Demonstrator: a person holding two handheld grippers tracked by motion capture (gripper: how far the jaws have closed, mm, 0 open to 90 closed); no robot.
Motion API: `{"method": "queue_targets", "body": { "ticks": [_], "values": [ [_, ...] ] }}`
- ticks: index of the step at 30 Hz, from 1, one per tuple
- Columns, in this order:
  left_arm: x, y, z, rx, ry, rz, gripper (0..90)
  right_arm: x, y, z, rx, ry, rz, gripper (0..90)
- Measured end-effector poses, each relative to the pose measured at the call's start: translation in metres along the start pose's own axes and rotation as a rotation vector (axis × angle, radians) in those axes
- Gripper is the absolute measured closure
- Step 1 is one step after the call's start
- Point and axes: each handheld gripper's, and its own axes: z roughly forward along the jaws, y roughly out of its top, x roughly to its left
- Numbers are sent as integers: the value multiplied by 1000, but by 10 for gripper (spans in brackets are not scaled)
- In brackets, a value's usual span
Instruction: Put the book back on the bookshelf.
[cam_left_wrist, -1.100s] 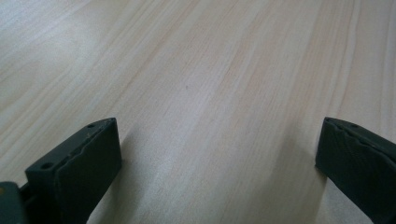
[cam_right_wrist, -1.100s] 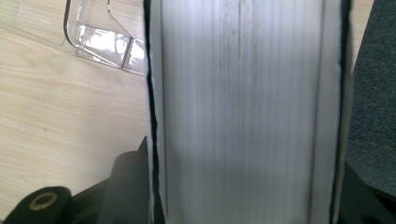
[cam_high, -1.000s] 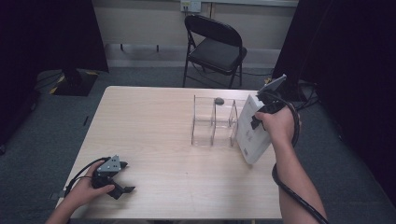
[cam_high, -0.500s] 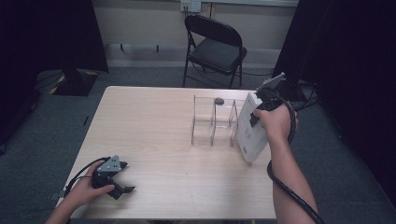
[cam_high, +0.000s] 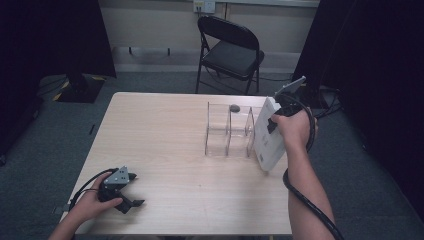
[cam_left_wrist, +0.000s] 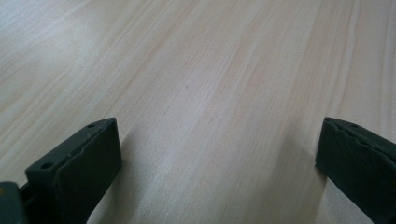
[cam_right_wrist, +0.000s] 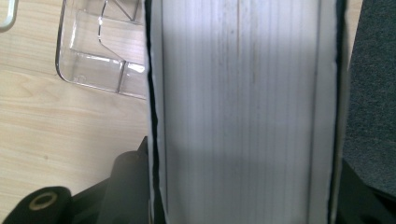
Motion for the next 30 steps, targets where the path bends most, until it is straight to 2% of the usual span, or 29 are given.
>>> {"method": "queue_targets", "body": {
  "ticks": [18,30],
  "values": [
    [0,0,0,0,0,0,0,-4,6,0,-13,-6,31,524],
    [0,0,0,0,0,0,0,-4,13,1,-10,-8,29,525]
  ]
}}
